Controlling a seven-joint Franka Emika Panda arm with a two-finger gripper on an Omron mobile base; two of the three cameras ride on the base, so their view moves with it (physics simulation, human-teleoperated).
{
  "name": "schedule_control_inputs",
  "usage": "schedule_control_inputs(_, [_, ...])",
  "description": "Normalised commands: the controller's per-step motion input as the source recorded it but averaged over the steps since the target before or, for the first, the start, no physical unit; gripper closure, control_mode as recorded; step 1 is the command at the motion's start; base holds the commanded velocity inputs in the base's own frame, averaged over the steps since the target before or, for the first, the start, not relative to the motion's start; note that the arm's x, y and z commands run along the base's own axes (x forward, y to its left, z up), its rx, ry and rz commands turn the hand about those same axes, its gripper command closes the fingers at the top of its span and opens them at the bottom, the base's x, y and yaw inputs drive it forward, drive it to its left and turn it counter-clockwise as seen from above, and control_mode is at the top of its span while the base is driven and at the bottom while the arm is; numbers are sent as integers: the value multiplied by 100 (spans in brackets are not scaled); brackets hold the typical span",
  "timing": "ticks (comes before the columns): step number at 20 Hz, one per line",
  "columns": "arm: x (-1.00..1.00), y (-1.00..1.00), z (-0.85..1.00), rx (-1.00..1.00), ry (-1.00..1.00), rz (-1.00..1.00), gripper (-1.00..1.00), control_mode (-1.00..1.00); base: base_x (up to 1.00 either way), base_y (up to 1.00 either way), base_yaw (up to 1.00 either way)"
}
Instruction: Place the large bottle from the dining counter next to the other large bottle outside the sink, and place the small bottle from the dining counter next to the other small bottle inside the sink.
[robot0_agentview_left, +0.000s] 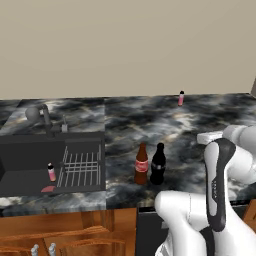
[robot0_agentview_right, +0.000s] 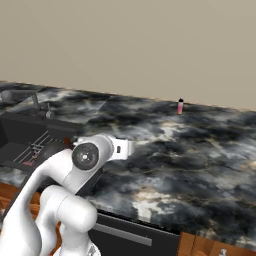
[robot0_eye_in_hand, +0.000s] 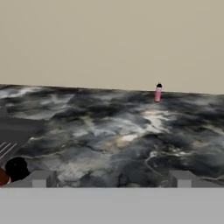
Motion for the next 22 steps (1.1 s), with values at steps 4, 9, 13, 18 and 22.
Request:
schedule_control_inputs(4, [-25,1,9,2,15,-13,-100,-100,0,0,0])
schedule_control_inputs(9, [-15,11,5,0,17,-7,-100,-100,0,0,0])
schedule_control_inputs(13, [-21,2,10,0,13,-8,-100,-100,0,0,0])
schedule_control_inputs(18, [-26,0,8,1,9,-8,-100,-100,0,0,0])
schedule_control_inputs(22, [-29,2,0,2,2,-5,-100,-100,0,0,0])
